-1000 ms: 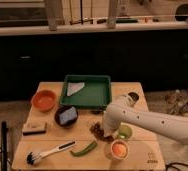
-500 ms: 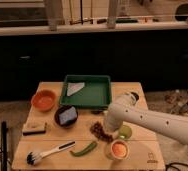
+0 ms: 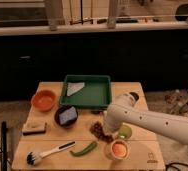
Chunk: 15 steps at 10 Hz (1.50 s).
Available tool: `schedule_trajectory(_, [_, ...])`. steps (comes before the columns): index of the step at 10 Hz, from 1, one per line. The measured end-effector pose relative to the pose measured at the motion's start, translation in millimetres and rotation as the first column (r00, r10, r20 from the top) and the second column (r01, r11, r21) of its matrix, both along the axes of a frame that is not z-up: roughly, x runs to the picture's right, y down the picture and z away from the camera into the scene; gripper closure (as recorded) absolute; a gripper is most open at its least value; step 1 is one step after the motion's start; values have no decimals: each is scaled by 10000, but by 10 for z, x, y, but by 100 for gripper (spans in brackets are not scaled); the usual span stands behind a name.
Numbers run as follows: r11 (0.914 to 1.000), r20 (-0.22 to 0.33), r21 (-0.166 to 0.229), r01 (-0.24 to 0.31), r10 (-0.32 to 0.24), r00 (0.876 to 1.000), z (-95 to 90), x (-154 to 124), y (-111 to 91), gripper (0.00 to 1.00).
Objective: Place grapes in tray
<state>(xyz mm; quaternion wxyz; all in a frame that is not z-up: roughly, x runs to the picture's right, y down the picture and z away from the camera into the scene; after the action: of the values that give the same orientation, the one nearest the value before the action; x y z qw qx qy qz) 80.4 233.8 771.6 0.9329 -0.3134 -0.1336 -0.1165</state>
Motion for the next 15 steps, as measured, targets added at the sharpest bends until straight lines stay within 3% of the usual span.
schedule_trajectory(5, [9983, -599, -317, -492, 472, 9971, 27, -11, -25, 27])
schedule_trajectory(6, [9974, -717, -343, -641, 615, 9955, 34, -4, -27, 21])
schedule_trajectory(10, [9944, -896, -340, -1002, 968, 9913, 60, 7, -39, 20])
schedule_trajectory(15, [9944, -892, -269, -1026, 998, 9910, 123, -57, 33, 20])
